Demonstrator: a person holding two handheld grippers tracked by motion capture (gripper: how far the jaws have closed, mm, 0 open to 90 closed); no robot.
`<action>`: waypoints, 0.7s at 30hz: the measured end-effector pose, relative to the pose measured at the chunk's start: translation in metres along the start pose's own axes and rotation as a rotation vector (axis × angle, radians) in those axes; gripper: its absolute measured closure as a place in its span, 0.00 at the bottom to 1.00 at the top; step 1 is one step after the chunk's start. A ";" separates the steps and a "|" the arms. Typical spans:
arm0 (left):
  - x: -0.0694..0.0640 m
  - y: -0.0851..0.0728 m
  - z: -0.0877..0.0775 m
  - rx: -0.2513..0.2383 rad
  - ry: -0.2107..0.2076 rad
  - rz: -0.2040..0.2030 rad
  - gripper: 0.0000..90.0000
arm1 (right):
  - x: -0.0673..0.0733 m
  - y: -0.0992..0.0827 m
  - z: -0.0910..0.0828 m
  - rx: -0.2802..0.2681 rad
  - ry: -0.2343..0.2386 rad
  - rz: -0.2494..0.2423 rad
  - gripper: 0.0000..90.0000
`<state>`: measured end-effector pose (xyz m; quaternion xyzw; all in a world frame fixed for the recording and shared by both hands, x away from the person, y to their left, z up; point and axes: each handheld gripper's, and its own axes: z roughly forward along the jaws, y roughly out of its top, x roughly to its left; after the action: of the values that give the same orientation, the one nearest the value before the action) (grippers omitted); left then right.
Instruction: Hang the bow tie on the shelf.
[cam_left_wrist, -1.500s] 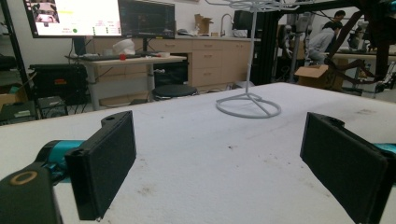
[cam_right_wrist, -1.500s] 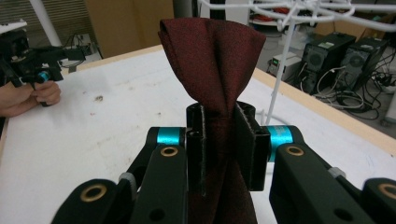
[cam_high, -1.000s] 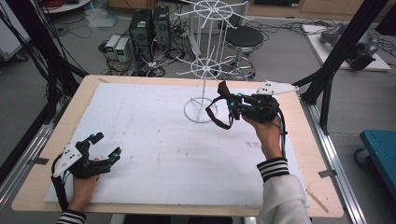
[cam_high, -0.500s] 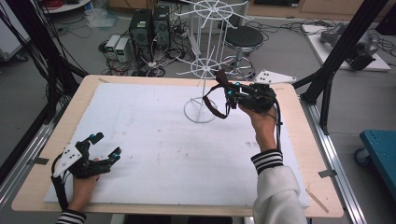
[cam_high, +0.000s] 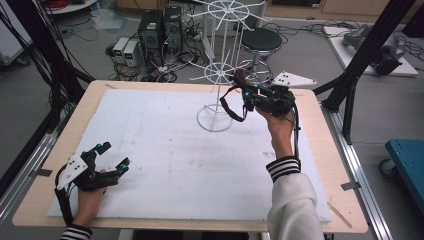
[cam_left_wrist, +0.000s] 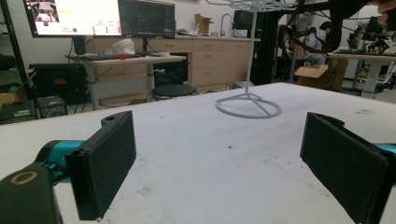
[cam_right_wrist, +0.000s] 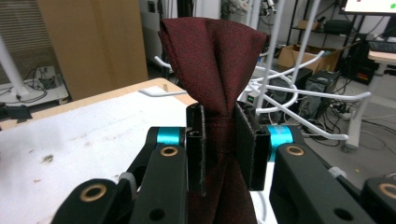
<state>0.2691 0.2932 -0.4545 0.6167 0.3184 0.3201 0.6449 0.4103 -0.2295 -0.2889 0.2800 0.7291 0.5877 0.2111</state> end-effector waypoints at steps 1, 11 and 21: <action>0.000 0.000 0.000 -0.001 0.000 0.000 0.12 | -0.001 0.000 0.000 -0.003 0.000 -0.004 0.84; 0.000 0.000 0.000 -0.001 0.000 0.000 0.12 | -0.005 -0.004 0.002 -0.003 -0.018 0.022 0.84; 0.000 0.000 0.000 -0.002 -0.001 0.000 0.12 | -0.011 -0.014 0.005 -0.010 -0.025 0.070 0.84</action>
<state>0.2690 0.2930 -0.4546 0.6162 0.3179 0.3201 0.6455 0.4200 -0.2349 -0.3037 0.3119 0.7133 0.5946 0.2009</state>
